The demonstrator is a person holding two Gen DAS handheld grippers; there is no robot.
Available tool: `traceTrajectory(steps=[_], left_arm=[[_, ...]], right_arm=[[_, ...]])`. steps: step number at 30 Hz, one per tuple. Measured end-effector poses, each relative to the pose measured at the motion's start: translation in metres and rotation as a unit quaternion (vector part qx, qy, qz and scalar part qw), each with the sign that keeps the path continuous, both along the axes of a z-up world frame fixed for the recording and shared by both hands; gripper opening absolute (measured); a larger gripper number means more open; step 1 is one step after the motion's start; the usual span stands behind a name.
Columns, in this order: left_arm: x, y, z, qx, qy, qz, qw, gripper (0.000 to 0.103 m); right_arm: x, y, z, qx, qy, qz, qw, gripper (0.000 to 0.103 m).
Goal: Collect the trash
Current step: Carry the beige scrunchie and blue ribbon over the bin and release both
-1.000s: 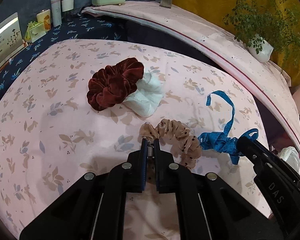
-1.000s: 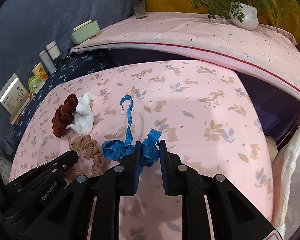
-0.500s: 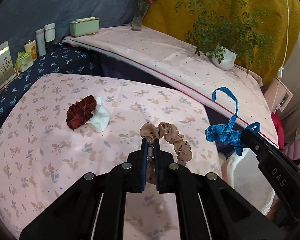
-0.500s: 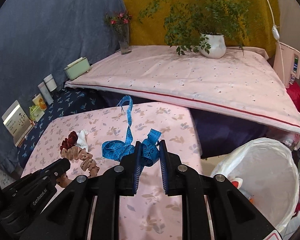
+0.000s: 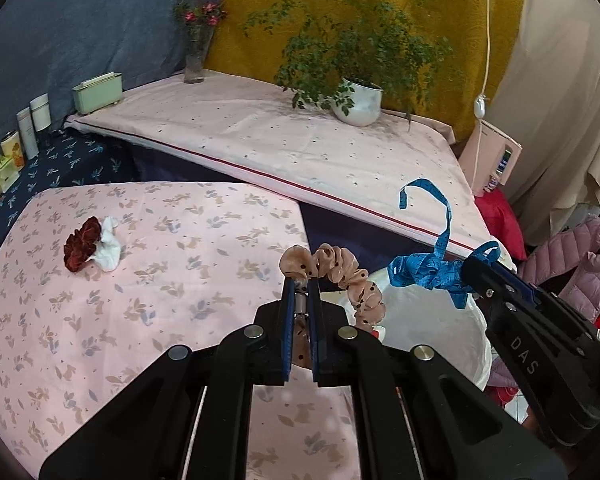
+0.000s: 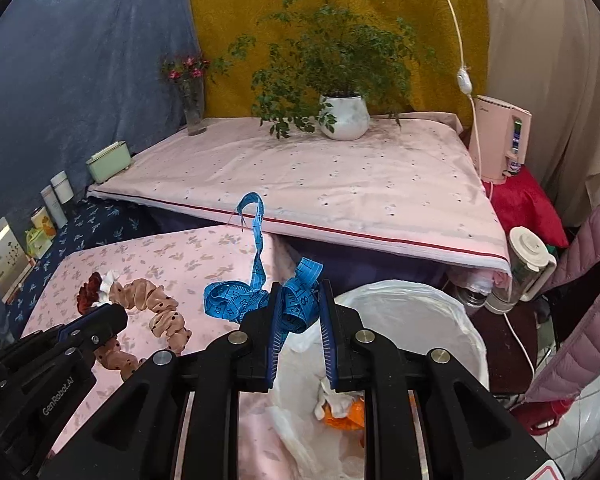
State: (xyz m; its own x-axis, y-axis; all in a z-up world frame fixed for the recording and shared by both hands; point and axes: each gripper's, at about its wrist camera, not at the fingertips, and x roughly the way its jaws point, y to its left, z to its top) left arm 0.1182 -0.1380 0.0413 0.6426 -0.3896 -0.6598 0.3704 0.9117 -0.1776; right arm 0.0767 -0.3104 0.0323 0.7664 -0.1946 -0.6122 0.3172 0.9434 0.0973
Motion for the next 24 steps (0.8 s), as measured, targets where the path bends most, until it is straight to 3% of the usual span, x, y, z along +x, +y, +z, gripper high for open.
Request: traceTrajectory(steps=[13, 15, 17, 19, 24], left_arm=[[-0.021, -0.069, -0.029, 0.021, 0.034, -0.059, 0.9974, 0.007], [-0.021, -0.073, -0.034, 0.014, 0.043, -0.064, 0.9969, 0.011], [-0.021, -0.074, -0.037, 0.011, 0.048, -0.056, 0.9972, 0.033], [-0.02, -0.074, -0.038, 0.018, 0.044, -0.045, 0.9978, 0.043], [-0.01, -0.065, -0.045, 0.028, 0.055, -0.024, 0.9978, 0.043]], right_arm=[[-0.032, -0.056, -0.036, 0.017, 0.039, -0.044, 0.998, 0.017], [-0.032, -0.058, -0.04, 0.013, 0.044, -0.044, 0.998, 0.018], [-0.032, -0.059, -0.041, 0.001, 0.046, -0.051, 0.998, 0.026], [-0.033, -0.06, -0.041, 0.001, 0.041, -0.052, 0.998, 0.035], [-0.028, -0.054, -0.039, -0.002, 0.039, -0.044, 0.998, 0.04]])
